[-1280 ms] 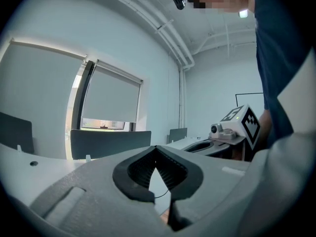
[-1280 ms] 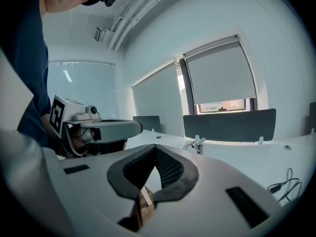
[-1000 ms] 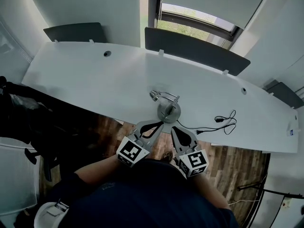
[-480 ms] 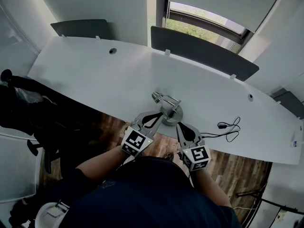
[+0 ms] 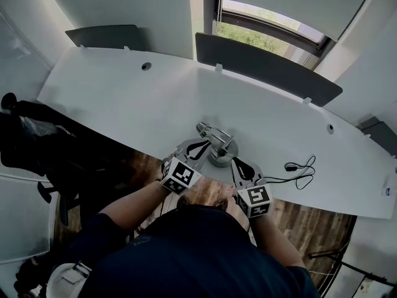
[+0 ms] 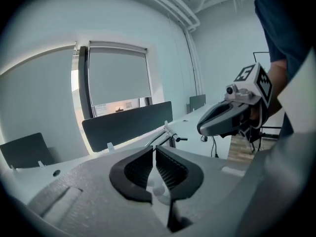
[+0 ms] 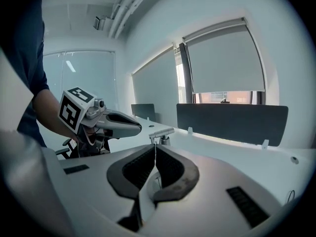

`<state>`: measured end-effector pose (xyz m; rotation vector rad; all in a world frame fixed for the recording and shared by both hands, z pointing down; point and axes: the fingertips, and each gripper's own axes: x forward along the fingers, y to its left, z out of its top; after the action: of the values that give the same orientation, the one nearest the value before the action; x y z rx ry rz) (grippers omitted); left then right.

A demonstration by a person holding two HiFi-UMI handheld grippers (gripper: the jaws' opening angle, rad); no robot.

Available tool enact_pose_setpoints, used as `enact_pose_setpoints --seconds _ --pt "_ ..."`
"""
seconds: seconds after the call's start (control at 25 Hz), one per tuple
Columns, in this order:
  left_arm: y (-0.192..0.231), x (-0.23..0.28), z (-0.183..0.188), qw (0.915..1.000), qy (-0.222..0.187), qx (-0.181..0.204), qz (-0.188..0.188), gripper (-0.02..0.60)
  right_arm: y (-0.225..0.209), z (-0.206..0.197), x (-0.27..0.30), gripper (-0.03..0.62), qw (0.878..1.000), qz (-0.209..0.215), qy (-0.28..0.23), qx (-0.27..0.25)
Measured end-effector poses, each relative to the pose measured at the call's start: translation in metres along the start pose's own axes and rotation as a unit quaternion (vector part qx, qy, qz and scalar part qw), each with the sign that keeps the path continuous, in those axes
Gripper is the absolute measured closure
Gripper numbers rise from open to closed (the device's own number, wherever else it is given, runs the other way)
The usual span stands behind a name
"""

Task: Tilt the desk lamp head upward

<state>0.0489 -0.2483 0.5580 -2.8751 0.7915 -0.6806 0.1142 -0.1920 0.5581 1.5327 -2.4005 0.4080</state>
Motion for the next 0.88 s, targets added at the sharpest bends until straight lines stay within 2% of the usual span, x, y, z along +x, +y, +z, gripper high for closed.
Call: enact_pose_setpoints --seconds 0.16,0.36,0.6,0.88 --pt "0.005 0.014 -0.008 0.9994 0.024 0.025 0.001 0.572 -0.011 -0.008 0.008 0.580 1.000 -0.003 0.013 -0.006" --pt "0.012 0.025 -0.013 0.9967 0.063 0.050 0.008 0.522 -0.019 -0.022 0.016 0.576 1.000 -0.003 0.028 -0.009" --pt "0.024 0.040 -0.030 0.9917 0.093 0.086 0.025 0.497 -0.024 -0.035 0.028 0.524 0.999 -0.003 0.042 -0.016" --pt "0.033 0.060 -0.048 0.9797 0.121 0.158 0.024 0.494 -0.026 -0.046 0.054 0.490 0.998 -0.007 0.054 -0.035"
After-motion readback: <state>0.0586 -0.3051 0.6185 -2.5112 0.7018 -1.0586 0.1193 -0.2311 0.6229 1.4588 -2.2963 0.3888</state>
